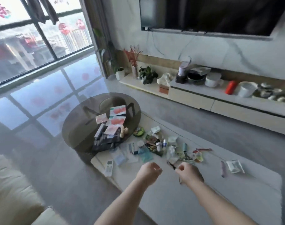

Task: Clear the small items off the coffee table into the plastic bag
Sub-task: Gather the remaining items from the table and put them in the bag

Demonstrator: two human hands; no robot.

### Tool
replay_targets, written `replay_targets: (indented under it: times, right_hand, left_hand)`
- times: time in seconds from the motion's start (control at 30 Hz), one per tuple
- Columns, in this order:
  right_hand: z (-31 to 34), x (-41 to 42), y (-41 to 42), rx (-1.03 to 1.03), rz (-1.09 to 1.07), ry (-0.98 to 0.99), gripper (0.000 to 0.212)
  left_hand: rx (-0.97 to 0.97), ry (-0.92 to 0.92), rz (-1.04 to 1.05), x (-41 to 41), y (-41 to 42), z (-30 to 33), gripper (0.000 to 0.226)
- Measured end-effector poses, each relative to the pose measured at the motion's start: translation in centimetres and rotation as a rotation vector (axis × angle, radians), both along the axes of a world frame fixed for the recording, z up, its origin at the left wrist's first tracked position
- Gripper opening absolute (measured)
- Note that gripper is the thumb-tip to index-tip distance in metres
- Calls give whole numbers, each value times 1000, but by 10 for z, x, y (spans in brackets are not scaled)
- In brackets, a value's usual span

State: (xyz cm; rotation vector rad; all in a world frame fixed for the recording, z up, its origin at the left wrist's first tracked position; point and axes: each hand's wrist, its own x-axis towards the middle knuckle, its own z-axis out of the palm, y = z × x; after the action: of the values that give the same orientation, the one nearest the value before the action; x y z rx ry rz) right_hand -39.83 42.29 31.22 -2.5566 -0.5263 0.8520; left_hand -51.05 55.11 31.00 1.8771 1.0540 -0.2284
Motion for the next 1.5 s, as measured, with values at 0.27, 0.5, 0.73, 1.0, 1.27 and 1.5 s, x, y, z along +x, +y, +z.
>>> replay_targets:
  times: [0.27,0.5,0.73,1.0,1.27,1.5]
  right_hand:
    - [-20,47,-72,-24,-375,29,17]
    - [-35,67,-139,-54,-604,32,14]
    - [-37,89,-206,-29,-634,41,11]
    - [-36,138,-284,-7,-352,21,14]
    - [-40,170,-329,-2,-187,47,15]
    - [-61,197,-320,13,-187,46,16]
  left_hand:
    - [-36,55,-328,89,-35,-23,16]
    - [-6,104,-541,145,-75,-48,26]
    - [21,100,-550,169,-139,-45,27]
    - [46,92,-352,184,-255,-39,29]
    - [-47,98,-144,184,-326,-44,27]
    - [-84,91,-100,217,-311,-68,25]
